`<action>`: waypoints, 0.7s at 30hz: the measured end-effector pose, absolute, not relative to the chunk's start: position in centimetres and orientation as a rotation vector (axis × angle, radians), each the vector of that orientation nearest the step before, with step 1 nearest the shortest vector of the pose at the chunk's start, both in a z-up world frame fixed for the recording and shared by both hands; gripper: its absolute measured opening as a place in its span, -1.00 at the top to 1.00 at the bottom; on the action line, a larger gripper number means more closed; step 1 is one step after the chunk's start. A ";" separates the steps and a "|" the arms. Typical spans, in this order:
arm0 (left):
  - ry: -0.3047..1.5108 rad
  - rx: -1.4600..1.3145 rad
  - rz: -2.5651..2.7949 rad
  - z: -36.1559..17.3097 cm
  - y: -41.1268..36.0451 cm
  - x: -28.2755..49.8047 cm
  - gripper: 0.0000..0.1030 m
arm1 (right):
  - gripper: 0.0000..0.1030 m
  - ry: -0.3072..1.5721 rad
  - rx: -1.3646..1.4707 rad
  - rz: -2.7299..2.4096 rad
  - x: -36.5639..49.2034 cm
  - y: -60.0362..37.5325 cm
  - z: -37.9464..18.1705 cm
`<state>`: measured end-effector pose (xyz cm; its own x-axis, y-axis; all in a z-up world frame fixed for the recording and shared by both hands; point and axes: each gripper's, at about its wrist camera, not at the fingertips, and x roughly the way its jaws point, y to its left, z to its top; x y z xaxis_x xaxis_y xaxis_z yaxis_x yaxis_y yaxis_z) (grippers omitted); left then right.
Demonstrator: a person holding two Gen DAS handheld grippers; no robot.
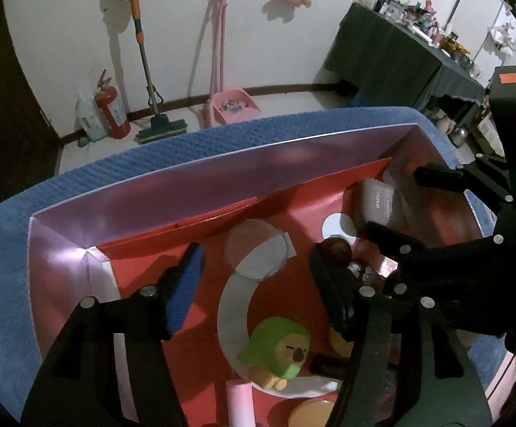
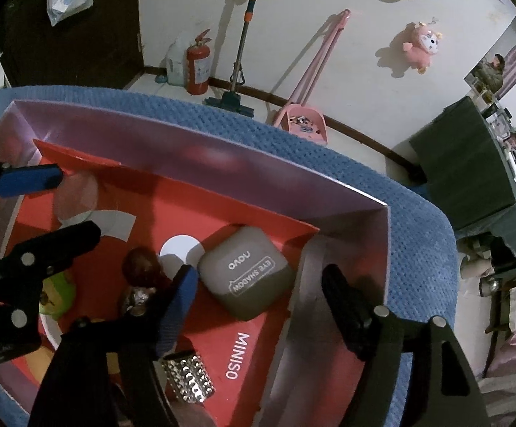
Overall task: Organize rigid objects
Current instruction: 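Open the left tool releasing the cup while the right tool releases the brown case in the tray, then withdraw both open tools up from the tray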
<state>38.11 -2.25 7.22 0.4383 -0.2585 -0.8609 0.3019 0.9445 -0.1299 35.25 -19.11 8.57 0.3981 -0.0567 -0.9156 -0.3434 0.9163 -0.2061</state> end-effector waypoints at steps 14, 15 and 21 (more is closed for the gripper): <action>0.863 -0.045 -0.306 12.5 0.8 32.0 -0.49 | -0.79 0.985 -0.304 0.203 31.4 -20.3 14.6; 0.844 -0.053 -0.301 12.8 1.2 31.5 -0.57 | -0.90 0.954 -0.290 0.206 30.7 -20.5 15.3; 0.684 -0.031 -0.236 14.6 2.2 26.9 -0.70 | -1.00 0.787 -0.218 0.236 26.0 -21.4 18.2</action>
